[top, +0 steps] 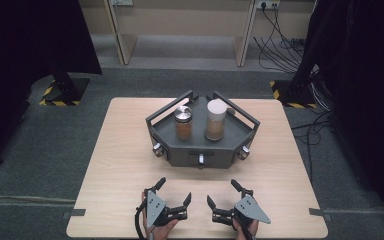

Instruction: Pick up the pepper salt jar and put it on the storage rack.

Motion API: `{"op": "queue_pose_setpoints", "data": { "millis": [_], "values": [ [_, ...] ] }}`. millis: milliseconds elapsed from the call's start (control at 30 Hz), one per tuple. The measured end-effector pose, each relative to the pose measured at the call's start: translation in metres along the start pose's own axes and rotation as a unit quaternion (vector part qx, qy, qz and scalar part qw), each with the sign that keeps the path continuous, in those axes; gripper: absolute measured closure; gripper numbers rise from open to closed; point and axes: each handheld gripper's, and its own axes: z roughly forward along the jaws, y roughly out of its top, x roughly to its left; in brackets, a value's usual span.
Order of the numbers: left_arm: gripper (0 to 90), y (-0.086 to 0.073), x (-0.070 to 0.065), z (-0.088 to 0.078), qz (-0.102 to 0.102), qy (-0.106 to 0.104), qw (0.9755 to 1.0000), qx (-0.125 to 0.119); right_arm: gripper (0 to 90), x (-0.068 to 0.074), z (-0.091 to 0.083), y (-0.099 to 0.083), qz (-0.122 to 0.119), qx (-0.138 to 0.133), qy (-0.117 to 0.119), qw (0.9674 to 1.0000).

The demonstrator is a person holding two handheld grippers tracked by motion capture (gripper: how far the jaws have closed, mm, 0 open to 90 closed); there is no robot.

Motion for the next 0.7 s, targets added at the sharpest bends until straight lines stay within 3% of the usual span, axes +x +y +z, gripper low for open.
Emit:
{"op": "queue_pose_setpoints", "data": {
  "millis": [700],
  "values": [
    [0.3,0.0000,0.0002,0.0000,0.000,0.000,1.0000,0.000,1.8,-0.0015,-0.0005,-0.0002,0.004,0.000,-0.001,1.0000]
  ]
}}
